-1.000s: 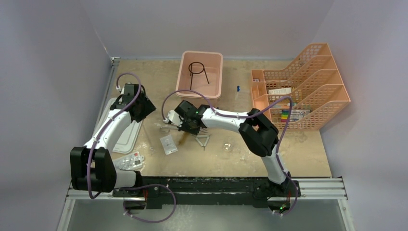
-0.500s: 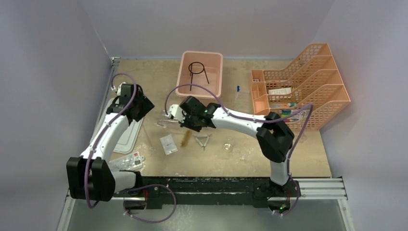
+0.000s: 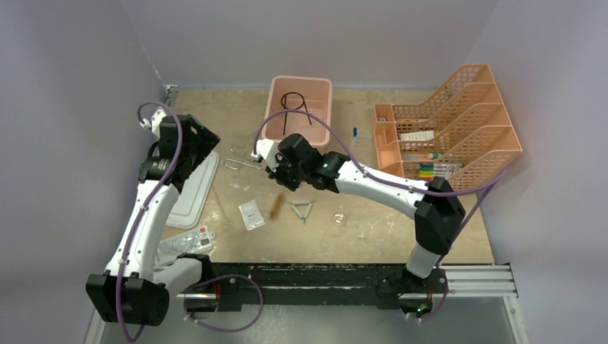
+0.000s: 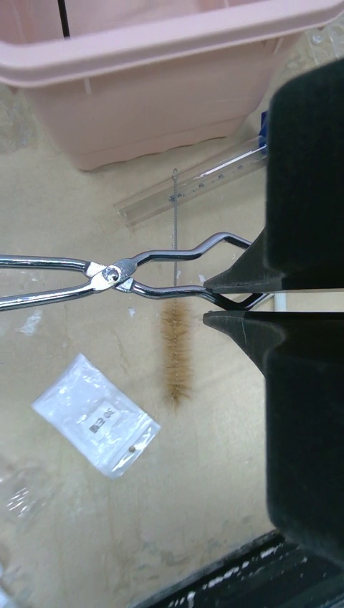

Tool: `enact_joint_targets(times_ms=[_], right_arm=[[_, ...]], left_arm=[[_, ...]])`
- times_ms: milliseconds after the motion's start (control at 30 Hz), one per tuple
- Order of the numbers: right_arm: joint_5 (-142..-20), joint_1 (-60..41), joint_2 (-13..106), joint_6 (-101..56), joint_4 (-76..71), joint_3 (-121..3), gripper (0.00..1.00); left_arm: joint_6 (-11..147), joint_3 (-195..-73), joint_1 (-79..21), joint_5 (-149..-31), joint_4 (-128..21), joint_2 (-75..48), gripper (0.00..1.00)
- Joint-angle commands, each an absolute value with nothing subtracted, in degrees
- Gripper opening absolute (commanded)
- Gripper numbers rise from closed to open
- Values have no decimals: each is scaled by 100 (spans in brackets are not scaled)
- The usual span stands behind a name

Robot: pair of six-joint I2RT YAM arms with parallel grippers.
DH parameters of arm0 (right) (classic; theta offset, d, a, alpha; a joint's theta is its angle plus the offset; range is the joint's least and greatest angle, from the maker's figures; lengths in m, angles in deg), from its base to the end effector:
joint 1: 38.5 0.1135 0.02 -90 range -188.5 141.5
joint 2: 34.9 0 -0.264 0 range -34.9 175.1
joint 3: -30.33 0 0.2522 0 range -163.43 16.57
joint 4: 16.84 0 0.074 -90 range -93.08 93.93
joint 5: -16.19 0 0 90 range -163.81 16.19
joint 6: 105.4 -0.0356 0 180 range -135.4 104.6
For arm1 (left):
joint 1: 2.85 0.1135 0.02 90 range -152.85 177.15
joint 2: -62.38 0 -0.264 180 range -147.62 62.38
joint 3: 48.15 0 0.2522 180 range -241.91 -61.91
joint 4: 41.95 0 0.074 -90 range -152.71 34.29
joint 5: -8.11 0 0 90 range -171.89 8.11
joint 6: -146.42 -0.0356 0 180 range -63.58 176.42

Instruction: Organize the chemistry lab equipment

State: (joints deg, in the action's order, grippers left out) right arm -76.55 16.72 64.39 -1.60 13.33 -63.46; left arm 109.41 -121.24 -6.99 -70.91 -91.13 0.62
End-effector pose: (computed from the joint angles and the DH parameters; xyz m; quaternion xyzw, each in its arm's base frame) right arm 0.2283 0.3317 0.2860 -0.5129 0.7267 0.1813 0.4194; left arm 0.2283 -0.0097 0.3288 -0.4080 0.7967 -0.1337 0.4254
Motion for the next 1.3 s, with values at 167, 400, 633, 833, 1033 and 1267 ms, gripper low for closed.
enact_joint_targets(times_ms=[167,400,633,833,1033,1267], right_arm=[[-7101,1531,5574,-1084,689,-6608,0],[-6550,779,5661,-2496,993,-7347,0],[-5684,95,6157,-3982,1421,-8104,0],[-5706,-148,7020,-4558,1852,-8920,0],[-5679,-343,7729,-5253,2326,-9478,0],[-5566,-490,8438,-5521,2787,-10033,0]], left_arm=[[10587,-13573,-654,-6570,-9345,150,73],[10387,-13655,-654,-6704,-9386,151,73],[10437,-13220,-654,-7138,-9239,134,72],[10428,-13024,-656,-7330,-9164,34,71],[10334,-12911,-655,-7440,-9122,-95,70],[10216,-12880,-656,-7424,-9097,-288,70]])
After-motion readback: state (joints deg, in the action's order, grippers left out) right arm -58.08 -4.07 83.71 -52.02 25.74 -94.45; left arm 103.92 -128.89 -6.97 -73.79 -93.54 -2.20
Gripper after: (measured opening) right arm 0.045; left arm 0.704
